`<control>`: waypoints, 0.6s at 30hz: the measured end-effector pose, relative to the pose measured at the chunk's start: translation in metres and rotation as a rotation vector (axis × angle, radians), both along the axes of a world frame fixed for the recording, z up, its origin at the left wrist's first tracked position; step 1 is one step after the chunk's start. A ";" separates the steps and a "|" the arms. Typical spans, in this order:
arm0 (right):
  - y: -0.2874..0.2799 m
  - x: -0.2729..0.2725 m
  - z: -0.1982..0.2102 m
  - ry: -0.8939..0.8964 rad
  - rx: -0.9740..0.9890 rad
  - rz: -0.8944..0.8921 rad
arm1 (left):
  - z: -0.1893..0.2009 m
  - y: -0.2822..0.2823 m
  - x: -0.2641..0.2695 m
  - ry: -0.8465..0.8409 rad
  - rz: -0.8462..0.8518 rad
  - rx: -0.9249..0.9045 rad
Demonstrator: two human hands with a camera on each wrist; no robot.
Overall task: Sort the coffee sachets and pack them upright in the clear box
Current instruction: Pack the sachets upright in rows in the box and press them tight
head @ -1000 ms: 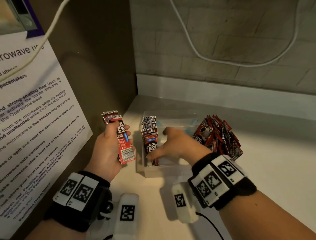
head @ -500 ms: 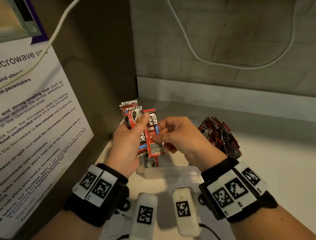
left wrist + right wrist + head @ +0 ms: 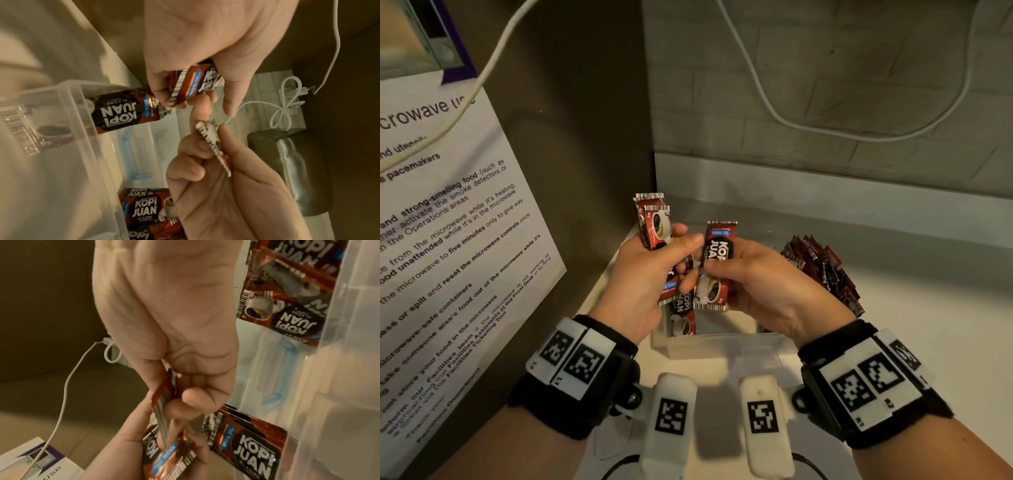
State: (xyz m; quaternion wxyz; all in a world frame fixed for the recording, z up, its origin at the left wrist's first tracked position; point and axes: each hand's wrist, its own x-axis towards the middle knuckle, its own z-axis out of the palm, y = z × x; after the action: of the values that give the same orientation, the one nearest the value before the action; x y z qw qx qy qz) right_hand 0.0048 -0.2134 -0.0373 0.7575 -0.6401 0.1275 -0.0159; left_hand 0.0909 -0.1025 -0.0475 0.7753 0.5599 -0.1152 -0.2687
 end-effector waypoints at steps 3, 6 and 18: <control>-0.003 0.002 -0.003 -0.039 -0.023 -0.100 | -0.004 0.002 0.005 0.000 0.019 0.045; -0.006 0.006 -0.006 -0.103 -0.030 -0.234 | -0.006 0.004 0.005 -0.014 0.008 0.051; -0.003 0.013 -0.031 0.105 -0.498 -0.188 | -0.027 0.025 0.020 0.041 0.157 0.156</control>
State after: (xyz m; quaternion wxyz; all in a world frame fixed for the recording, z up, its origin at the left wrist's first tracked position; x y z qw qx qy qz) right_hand 0.0178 -0.2165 -0.0682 0.5642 -0.7920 0.2178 -0.0838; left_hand 0.1112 -0.0772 -0.0744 0.7502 0.6202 -0.0340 -0.2266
